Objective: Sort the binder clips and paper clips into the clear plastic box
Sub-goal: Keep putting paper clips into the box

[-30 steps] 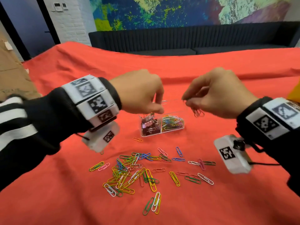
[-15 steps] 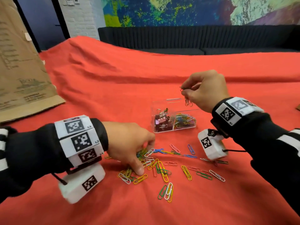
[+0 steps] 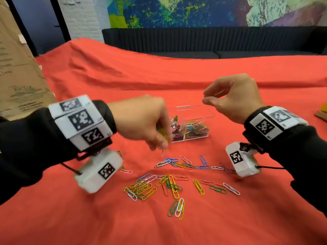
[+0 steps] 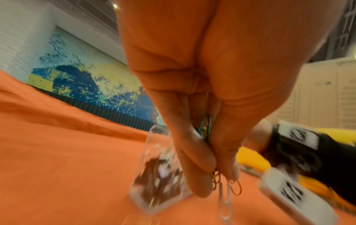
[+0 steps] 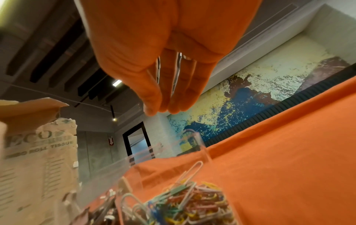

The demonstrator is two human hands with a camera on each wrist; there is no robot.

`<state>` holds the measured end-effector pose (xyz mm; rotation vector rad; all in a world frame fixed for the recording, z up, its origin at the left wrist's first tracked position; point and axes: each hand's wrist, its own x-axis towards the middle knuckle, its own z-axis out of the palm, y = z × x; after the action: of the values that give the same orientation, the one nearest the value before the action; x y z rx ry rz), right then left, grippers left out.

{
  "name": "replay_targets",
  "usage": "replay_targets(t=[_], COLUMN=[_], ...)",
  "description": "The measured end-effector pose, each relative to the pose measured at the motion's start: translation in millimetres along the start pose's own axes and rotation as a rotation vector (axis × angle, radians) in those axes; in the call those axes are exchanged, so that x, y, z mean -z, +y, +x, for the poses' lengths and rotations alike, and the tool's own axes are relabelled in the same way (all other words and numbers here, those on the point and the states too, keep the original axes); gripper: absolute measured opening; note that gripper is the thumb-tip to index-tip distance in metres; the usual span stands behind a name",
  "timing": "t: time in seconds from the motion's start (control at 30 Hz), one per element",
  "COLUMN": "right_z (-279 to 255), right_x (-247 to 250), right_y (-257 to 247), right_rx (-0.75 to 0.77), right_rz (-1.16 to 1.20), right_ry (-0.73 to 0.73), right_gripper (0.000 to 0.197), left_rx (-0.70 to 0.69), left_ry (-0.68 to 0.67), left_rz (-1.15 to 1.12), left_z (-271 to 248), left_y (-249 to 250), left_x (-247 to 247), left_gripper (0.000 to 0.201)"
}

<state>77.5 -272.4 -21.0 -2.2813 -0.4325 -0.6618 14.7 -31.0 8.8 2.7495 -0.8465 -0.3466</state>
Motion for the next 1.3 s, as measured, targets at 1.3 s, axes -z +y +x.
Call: replay_targets(t=[1.3], right_z=[-61.8], right_x=[39.8], right_y=[-41.9], right_rx=[0.048], right_rz=[-0.311], right_ry=[-0.749], right_gripper=[0.017], left_rx=[-0.119], left_ry=[-0.027], left_rz=[0.399], left_z=[7.9], left_y=[27.0], left_x=[-22.6], left_gripper=[0.049])
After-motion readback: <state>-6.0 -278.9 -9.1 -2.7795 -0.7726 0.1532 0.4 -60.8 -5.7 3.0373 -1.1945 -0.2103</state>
